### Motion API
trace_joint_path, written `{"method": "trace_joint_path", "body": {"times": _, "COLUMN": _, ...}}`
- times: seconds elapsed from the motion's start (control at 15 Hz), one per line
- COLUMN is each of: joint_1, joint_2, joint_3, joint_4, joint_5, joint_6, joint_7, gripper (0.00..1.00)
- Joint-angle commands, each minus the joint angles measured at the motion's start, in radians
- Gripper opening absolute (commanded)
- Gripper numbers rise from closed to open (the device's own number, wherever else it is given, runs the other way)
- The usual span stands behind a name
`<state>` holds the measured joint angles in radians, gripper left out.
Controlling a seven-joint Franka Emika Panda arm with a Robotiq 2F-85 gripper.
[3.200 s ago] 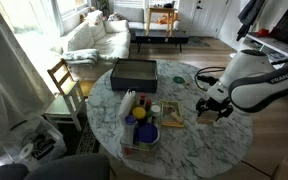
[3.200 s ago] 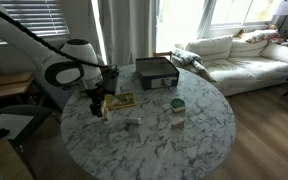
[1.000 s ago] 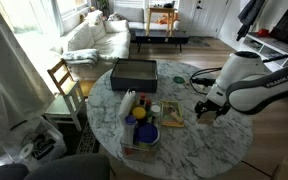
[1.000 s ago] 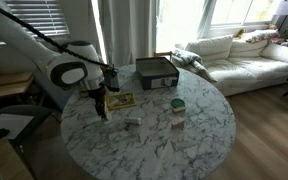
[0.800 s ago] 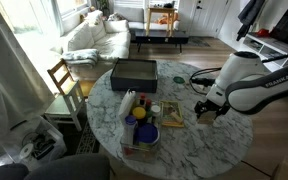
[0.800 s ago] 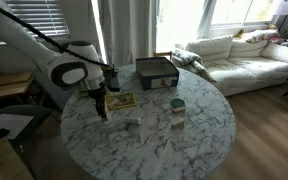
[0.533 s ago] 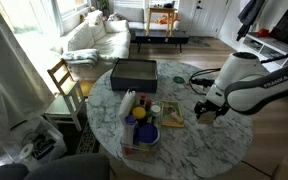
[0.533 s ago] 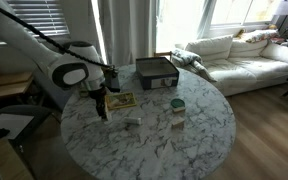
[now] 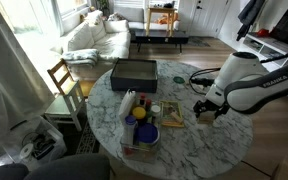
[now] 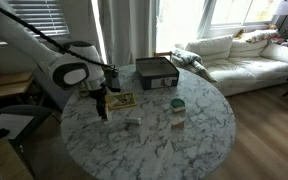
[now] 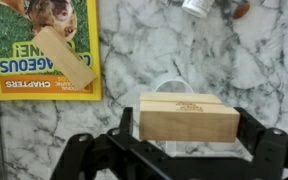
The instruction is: Place the wooden blocks on the measuring cup parallel to one another then put them on the table.
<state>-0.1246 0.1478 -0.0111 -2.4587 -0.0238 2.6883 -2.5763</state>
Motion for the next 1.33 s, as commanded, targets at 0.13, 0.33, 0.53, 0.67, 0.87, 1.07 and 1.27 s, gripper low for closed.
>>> {"method": "trace_joint_path", "body": {"times": 0.13, "joint_1": -0.004, "joint_2": -0.039, "joint_3": -0.029, "joint_4": -0.001, "joint_5": -0.023, "joint_6": -0.030, "joint_7": 0.069, "gripper": 1.00}}
{"method": "trace_joint_path", "body": {"times": 0.33, "joint_1": -0.012, "joint_2": -0.066, "joint_3": -0.035, "joint_4": 0.005, "joint_5": 0.018, "joint_6": -0.069, "joint_7": 0.093, "gripper": 1.00}}
{"method": "trace_joint_path", "body": {"times": 0.53, "joint_1": -0.015, "joint_2": -0.089, "joint_3": -0.037, "joint_4": 0.020, "joint_5": 0.088, "joint_6": -0.125, "joint_7": 0.111, "gripper": 1.00}}
{"method": "trace_joint_path", "body": {"times": 0.67, "joint_1": -0.007, "joint_2": -0.097, "joint_3": -0.047, "joint_4": 0.034, "joint_5": 0.102, "joint_6": -0.157, "joint_7": 0.186, "gripper": 1.00}}
{"method": "trace_joint_path", "body": {"times": 0.87, "joint_1": -0.002, "joint_2": -0.093, "joint_3": -0.054, "joint_4": 0.054, "joint_5": 0.117, "joint_6": -0.185, "joint_7": 0.338, "gripper": 1.00}}
{"method": "trace_joint_path", "body": {"times": 1.07, "joint_1": 0.000, "joint_2": -0.078, "joint_3": -0.056, "joint_4": 0.062, "joint_5": 0.116, "joint_6": -0.167, "joint_7": 0.506, "gripper": 1.00}}
{"method": "trace_joint_path", "body": {"times": 1.27, "joint_1": 0.000, "joint_2": -0.060, "joint_3": -0.057, "joint_4": 0.062, "joint_5": 0.109, "joint_6": -0.159, "joint_7": 0.676, "gripper": 1.00}}
